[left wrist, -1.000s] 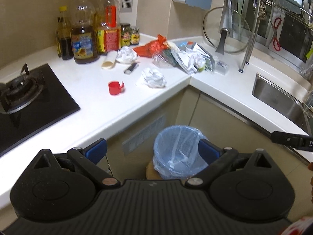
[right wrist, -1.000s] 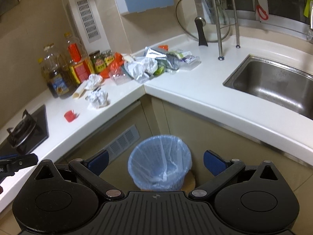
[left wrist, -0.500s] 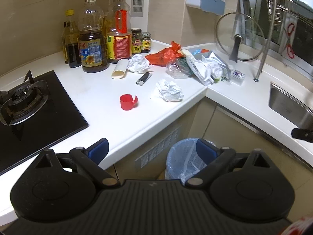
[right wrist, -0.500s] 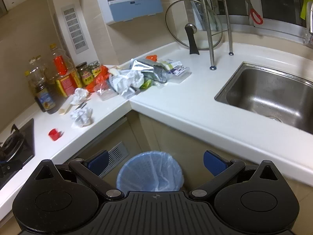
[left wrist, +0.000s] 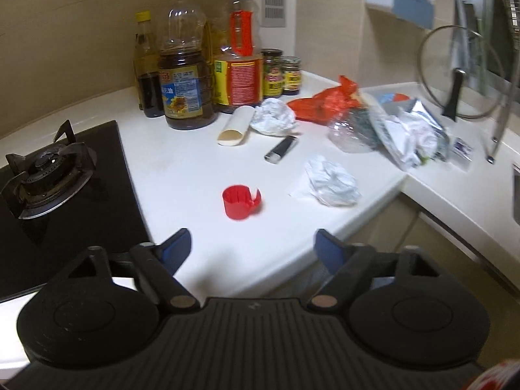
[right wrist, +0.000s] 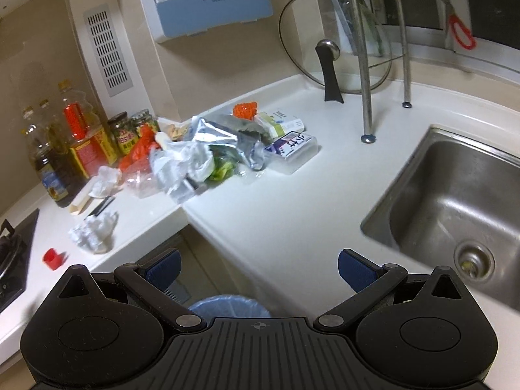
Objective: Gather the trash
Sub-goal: 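Reach the left gripper to the counter and grasp the red cup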
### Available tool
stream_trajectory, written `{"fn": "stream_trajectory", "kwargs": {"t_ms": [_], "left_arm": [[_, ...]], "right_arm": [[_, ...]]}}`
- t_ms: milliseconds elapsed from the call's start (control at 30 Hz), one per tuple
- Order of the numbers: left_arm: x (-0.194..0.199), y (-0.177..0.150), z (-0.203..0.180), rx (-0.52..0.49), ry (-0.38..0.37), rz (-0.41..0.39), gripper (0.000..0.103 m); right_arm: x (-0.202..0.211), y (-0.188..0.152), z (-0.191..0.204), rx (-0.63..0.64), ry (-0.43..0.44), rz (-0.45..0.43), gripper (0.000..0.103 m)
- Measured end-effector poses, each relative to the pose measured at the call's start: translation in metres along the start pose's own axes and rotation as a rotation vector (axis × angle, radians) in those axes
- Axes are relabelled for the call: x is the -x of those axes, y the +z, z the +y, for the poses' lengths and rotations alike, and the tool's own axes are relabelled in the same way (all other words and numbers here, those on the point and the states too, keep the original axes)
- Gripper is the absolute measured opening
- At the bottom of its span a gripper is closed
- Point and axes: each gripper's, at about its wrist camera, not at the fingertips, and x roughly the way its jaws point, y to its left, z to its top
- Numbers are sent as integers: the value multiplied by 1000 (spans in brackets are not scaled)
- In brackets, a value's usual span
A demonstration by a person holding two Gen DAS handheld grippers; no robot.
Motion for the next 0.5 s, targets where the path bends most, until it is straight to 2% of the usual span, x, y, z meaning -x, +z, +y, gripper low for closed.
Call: {"fn": "stream_trajectory", "kwargs": {"t_ms": [100,500], "left_arm": [[-21,6,-3,20,31,2,73],[-97,16,-11,83,182,11,73]], "right_arm": [[-18,12,-13,12,7,16,103],[-76,52,-47,53,25,62,103]]}}
